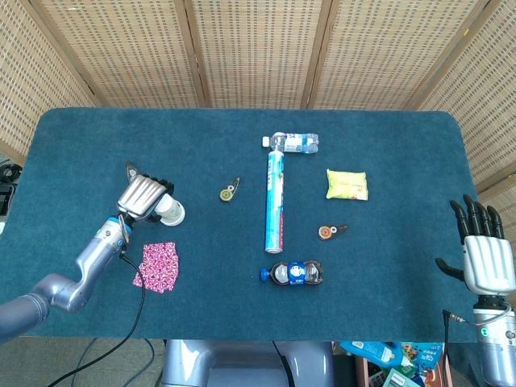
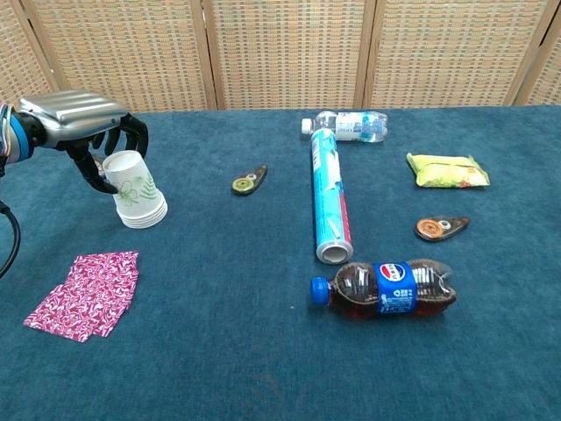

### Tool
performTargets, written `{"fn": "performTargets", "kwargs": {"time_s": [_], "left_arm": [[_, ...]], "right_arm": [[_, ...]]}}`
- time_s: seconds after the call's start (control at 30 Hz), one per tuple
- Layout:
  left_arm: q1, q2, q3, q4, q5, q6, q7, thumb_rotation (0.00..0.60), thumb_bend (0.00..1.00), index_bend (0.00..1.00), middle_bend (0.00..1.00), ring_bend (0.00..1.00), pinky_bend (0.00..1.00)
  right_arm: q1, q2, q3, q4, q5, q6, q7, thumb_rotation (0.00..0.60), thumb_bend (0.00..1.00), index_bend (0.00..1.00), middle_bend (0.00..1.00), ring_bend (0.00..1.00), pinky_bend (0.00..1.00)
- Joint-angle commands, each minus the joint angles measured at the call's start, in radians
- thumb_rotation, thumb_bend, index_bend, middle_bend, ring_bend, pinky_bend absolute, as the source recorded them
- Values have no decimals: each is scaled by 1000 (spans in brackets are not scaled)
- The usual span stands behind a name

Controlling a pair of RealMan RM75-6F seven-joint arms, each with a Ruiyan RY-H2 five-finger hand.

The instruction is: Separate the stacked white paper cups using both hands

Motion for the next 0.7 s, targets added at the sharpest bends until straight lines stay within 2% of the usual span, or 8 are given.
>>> {"fn": "performTargets", "kwargs": {"time_s": [0.03,0.1,0.2,0.33,0.37,0.47,0.6,0.7], "left_arm": [[5,11,-5,-12,-3,19,-19,600,167,451,469,498,477],[11,25,-12,-28,-4,36,-47,600,167,452,469,498,477],[29,60,-36,-80,-5,74,-156,600,168,454,469,498,477],[64,114,-81,-172,0,111,-450,600,168,458,472,500,477],[73,123,-93,-193,0,114,-555,600,168,461,473,500,477],[82,136,-113,-233,0,83,-823,600,167,464,478,500,477],[62,125,-117,-215,31,39,-1026,600,168,465,484,500,477],[38,86,-133,-191,29,16,-1143,600,168,464,484,500,477]], "right_arm": [[0,1,-1,0,0,0,1,600,0,0,0,0,0],[1,1,-1,-1,-1,0,0,600,0,0,0,0,0],[2,0,-4,0,-5,-1,0,600,0,0,0,0,0],[6,-5,-8,7,-20,1,2,600,0,0,0,0,0],[8,-7,-10,10,-29,1,6,600,0,0,0,0,0],[26,-9,-21,39,-93,-6,47,600,0,0,0,0,0],[55,-35,-34,147,-208,20,116,600,0,8,0,0,0],[84,-57,-39,239,-289,44,180,600,0,53,5,0,0]]}}
